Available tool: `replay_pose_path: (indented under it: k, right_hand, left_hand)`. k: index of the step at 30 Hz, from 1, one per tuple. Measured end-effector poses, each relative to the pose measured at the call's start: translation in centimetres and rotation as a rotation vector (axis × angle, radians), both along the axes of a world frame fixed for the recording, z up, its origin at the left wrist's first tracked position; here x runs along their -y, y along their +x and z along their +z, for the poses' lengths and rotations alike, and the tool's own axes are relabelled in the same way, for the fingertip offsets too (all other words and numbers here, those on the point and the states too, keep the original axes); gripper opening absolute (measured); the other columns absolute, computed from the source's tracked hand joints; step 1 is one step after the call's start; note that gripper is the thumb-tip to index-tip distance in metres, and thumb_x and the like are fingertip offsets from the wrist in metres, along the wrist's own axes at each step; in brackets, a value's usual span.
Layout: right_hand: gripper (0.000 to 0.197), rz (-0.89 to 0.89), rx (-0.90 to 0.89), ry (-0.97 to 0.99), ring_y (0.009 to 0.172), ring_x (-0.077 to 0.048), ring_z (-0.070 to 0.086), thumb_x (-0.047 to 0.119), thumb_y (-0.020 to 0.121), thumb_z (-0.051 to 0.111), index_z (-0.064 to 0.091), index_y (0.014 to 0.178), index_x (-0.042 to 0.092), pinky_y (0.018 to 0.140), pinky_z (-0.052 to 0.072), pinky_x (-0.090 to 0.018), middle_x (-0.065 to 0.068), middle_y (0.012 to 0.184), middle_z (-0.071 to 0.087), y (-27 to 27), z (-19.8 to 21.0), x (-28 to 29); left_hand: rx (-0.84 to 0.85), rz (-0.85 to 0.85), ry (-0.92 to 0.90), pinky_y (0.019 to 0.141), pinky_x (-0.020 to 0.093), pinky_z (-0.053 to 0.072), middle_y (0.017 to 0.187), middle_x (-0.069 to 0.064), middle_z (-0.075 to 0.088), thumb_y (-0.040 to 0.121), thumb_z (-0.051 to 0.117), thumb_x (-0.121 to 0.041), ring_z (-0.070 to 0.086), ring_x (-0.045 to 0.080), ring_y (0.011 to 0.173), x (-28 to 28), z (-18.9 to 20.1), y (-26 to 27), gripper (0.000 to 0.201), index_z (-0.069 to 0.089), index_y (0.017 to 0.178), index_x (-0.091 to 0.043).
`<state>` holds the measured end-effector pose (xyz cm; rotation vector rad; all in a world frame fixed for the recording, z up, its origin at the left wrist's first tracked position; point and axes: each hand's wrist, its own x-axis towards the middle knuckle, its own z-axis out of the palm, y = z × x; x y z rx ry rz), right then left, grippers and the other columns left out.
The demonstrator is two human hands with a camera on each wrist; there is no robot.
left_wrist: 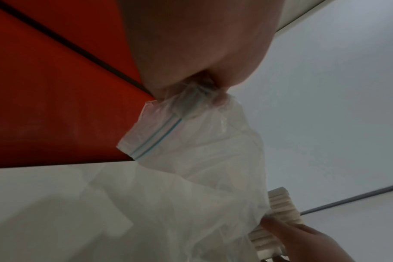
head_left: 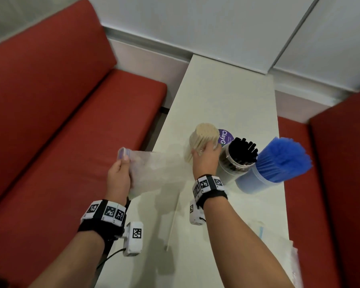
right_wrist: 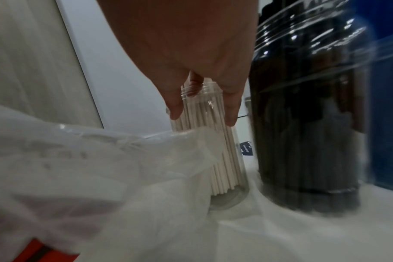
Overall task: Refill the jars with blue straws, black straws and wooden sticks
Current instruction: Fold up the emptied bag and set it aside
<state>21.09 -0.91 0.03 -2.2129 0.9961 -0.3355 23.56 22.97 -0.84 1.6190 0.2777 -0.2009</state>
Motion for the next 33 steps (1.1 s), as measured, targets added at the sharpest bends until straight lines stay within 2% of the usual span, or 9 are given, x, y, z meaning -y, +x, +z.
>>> replay_pose_path:
  k: [3, 10, 13, 17, 22, 25, 29, 31, 33]
  right_hand:
    - [0.043, 0.022, -0.008, -0.018, 0.120, -0.040, 0.053, 0.016, 0.090, 0.072, 0.052, 0.126, 0.003, 0.106, 0.045, -0.041, -0.019, 0.151, 0.030, -2.6, -0.2, -1.2]
    - [0.046, 0.062, 0.018, 0.000, 0.117, -0.038, 0.053, -0.002, 0.091, 0.059, 0.051, 0.134, 0.010, 0.092, 0.043, -0.034, -0.019, 0.136, 0.046, -5.2, 0.7, -1.8]
    - [0.055, 0.030, 0.078, 0.024, 0.106, -0.035, 0.056, -0.007, 0.088, 0.051, 0.047, 0.139, 0.013, 0.083, 0.041, -0.030, -0.017, 0.133, 0.046, -6.4, 1.2, -2.3]
    - [0.033, -0.091, 0.047, 0.101, 0.092, -0.033, 0.057, 0.000, 0.092, 0.052, 0.044, 0.124, 0.004, 0.070, 0.038, -0.032, -0.018, 0.126, 0.052, -8.5, -0.7, -4.4]
    - [0.030, 0.122, -0.472, 0.340, 0.113, -0.038, 0.061, 0.018, 0.100, 0.051, 0.057, 0.120, -0.004, 0.079, 0.046, -0.033, -0.023, 0.125, 0.062, -10.5, -5.0, -7.4]
    - [0.030, 0.287, -0.643, 0.244, 0.122, -0.033, 0.059, 0.016, 0.101, 0.049, 0.056, 0.126, 0.002, 0.091, 0.049, -0.034, -0.018, 0.135, 0.059, -10.9, -6.3, -9.6]
    - [0.049, 0.507, -0.795, 0.104, 0.152, -0.027, 0.023, 0.020, 0.110, 0.027, 0.021, 0.158, 0.010, 0.122, 0.019, -0.040, -0.005, 0.164, 0.023, -11.3, -7.7, -10.2]
    - [0.041, 0.511, -0.744, 0.064, 0.142, -0.027, 0.043, 0.014, 0.108, 0.032, 0.046, 0.146, 0.005, 0.116, 0.034, -0.035, -0.013, 0.154, 0.044, -11.0, -7.9, -9.9]
    - [0.027, 0.481, -0.721, 0.059, 0.117, -0.029, 0.065, 0.011, 0.102, 0.048, 0.068, 0.118, 0.000, 0.091, 0.048, -0.030, -0.016, 0.127, 0.067, -10.8, -7.2, -9.6]
  left_hand:
    - [0.032, -0.008, 0.021, 0.043, 0.017, 0.042, 0.055, -0.008, 0.049, 0.107, 0.047, -0.039, 0.046, 0.002, 0.043, -0.2, 1.0, -1.6, 0.044, 0.060, 0.080, -0.007]
    - [0.061, -0.005, 0.008, 0.047, 0.019, 0.045, 0.069, 0.005, 0.050, 0.108, 0.046, -0.040, 0.050, 0.009, 0.055, -1.3, 2.0, -3.8, 0.043, 0.065, 0.088, -0.006]
    - [0.088, 0.026, 0.003, 0.041, 0.015, 0.040, 0.061, -0.001, 0.044, 0.108, 0.047, -0.041, 0.043, 0.001, 0.042, -1.5, 2.5, -4.3, 0.043, 0.055, 0.078, -0.010]
    - [0.068, 0.050, 0.015, 0.038, 0.016, 0.038, 0.050, -0.010, 0.046, 0.107, 0.047, -0.041, 0.042, 0.003, 0.041, -1.9, 2.8, -4.8, 0.044, 0.054, 0.073, -0.015]
    - [0.033, 0.063, 0.068, 0.033, 0.016, 0.031, 0.041, -0.015, 0.039, 0.106, 0.047, -0.042, 0.037, 0.003, 0.034, -2.8, 2.5, -5.4, 0.037, 0.062, 0.081, -0.019]
    - [0.010, 0.054, 0.086, 0.033, 0.020, 0.031, 0.046, -0.011, 0.042, 0.105, 0.047, -0.042, 0.038, 0.006, 0.035, -3.5, 1.8, -5.7, 0.035, 0.066, 0.087, -0.018]
    - [0.051, 0.063, 0.076, 0.035, 0.019, 0.033, 0.045, -0.013, 0.041, 0.106, 0.047, -0.037, 0.039, 0.004, 0.036, -4.5, 1.0, -6.5, 0.036, 0.062, 0.077, -0.021]
    - [0.063, 0.072, 0.085, 0.036, 0.018, 0.033, 0.044, -0.014, 0.040, 0.107, 0.047, -0.036, 0.038, 0.004, 0.037, -4.8, 0.9, -6.8, 0.040, 0.059, 0.069, -0.026]
    - [0.061, 0.073, 0.095, 0.038, 0.020, 0.034, 0.044, -0.015, 0.039, 0.107, 0.047, -0.037, 0.038, 0.003, 0.037, -5.1, 0.8, -6.9, 0.044, 0.057, 0.065, -0.027]
